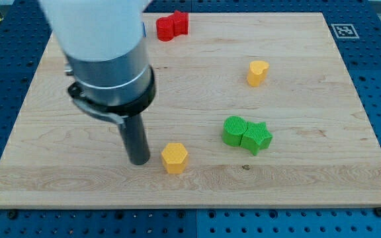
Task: Push the yellow hexagon into the yellow heart
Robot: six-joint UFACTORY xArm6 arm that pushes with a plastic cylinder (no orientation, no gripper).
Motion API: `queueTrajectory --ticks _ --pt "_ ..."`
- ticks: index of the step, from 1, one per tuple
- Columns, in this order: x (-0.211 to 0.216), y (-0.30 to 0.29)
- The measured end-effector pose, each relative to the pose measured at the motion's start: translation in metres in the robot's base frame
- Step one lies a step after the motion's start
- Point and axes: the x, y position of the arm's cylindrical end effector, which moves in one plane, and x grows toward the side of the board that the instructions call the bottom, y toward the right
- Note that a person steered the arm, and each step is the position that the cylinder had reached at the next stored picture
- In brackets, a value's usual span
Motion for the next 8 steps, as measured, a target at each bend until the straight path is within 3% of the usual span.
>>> queueTrajectory --ticks 2,3,5,8 --pt "0.05 0.02" --pt "0.051 0.055" --pt "0.05 0.006" --pt "0.041 0.025"
